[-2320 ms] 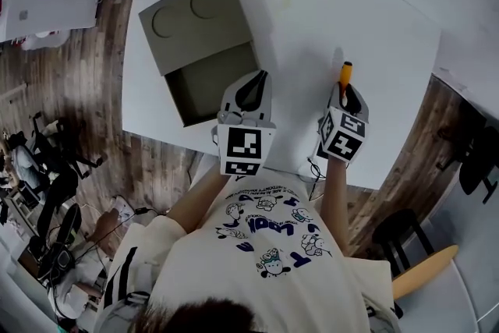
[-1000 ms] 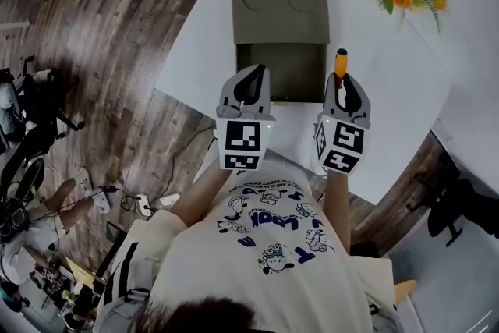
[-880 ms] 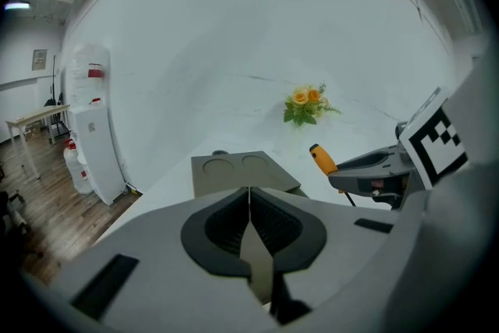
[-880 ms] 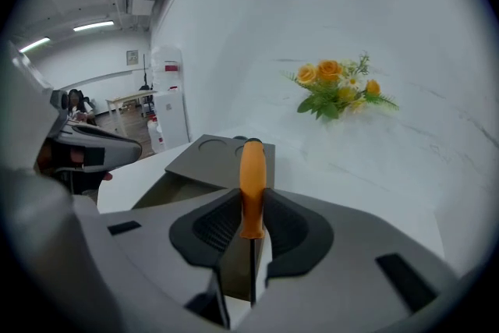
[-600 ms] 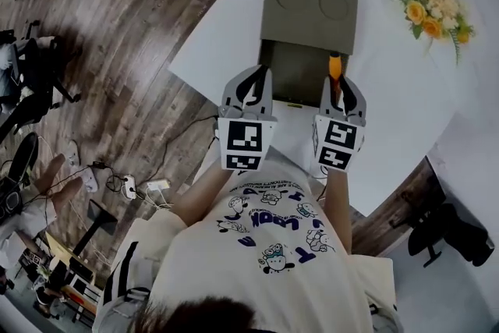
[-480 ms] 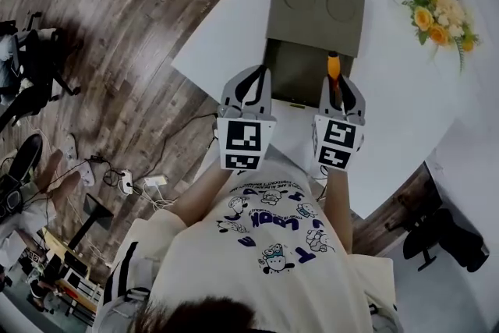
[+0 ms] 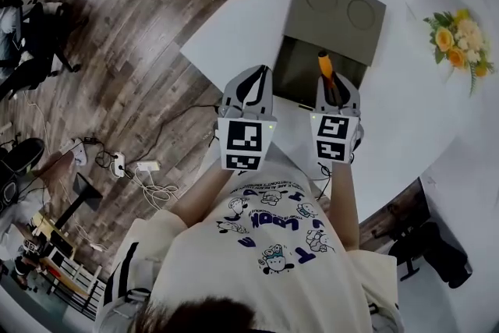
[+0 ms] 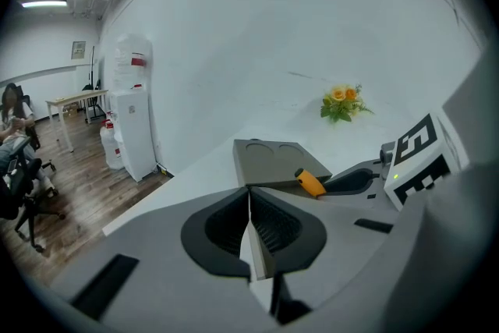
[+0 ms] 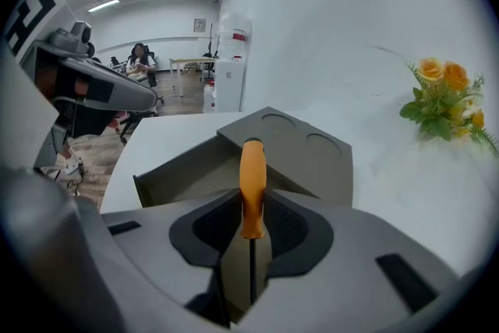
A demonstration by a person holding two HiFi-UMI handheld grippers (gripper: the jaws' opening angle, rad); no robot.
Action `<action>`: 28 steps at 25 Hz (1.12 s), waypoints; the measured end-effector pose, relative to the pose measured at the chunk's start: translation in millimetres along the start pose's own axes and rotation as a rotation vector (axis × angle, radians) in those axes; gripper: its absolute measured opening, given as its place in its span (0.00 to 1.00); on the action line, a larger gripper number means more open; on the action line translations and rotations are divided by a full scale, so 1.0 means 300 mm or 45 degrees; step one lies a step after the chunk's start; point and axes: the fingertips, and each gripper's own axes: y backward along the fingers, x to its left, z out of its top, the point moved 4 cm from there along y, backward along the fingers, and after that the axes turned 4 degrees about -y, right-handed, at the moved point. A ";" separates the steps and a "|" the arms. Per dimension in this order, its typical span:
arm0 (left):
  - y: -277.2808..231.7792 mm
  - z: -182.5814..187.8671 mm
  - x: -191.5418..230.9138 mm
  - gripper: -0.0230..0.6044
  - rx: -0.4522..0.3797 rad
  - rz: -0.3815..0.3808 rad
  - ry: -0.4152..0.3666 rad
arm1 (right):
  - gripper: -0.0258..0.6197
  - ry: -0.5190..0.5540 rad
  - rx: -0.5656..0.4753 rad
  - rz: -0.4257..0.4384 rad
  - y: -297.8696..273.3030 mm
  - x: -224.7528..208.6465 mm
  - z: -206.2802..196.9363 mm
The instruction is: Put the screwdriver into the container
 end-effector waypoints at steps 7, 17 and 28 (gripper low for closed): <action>0.006 -0.045 0.020 0.07 0.033 0.040 0.027 | 0.20 0.137 0.079 0.043 -0.075 0.023 -0.034; -0.001 -0.074 0.024 0.07 0.063 0.049 0.046 | 0.20 0.209 0.137 0.116 -0.140 0.054 -0.051; -0.007 -0.065 0.027 0.07 0.057 0.042 0.044 | 0.23 0.043 0.136 0.128 -0.139 0.051 -0.049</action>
